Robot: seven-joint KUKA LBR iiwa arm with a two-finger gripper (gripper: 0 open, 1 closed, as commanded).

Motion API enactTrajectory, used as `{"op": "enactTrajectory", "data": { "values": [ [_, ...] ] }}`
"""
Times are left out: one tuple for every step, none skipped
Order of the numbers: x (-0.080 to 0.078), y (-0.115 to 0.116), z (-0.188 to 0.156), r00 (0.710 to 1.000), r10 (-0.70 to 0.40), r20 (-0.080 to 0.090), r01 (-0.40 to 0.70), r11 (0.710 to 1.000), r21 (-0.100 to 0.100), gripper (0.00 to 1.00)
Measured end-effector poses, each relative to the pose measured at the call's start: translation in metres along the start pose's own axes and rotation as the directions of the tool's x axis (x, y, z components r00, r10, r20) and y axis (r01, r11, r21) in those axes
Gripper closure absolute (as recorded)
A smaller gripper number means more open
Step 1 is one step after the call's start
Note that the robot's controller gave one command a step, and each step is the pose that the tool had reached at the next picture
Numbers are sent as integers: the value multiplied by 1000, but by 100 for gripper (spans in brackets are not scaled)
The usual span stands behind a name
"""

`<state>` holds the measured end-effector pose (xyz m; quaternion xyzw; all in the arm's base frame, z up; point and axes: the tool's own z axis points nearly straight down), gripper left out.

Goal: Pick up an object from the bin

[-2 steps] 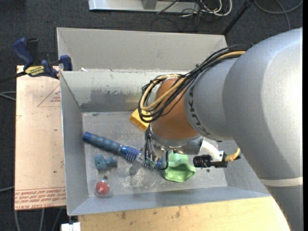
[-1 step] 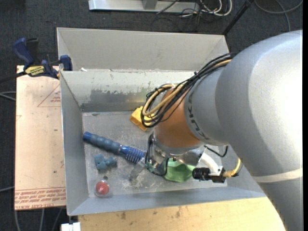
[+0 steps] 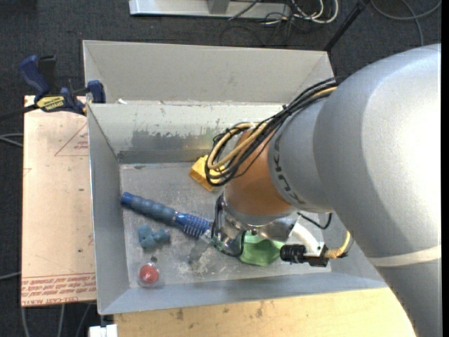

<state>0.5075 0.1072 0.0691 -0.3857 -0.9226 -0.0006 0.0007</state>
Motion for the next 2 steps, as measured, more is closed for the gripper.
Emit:
{"op": "enactTrajectory", "data": {
  "values": [
    [0,0,0,1000,0,0,0,1000,0,100],
    [0,1,-85,1000,-4,5,4,1000,-4,100]
  ]
}}
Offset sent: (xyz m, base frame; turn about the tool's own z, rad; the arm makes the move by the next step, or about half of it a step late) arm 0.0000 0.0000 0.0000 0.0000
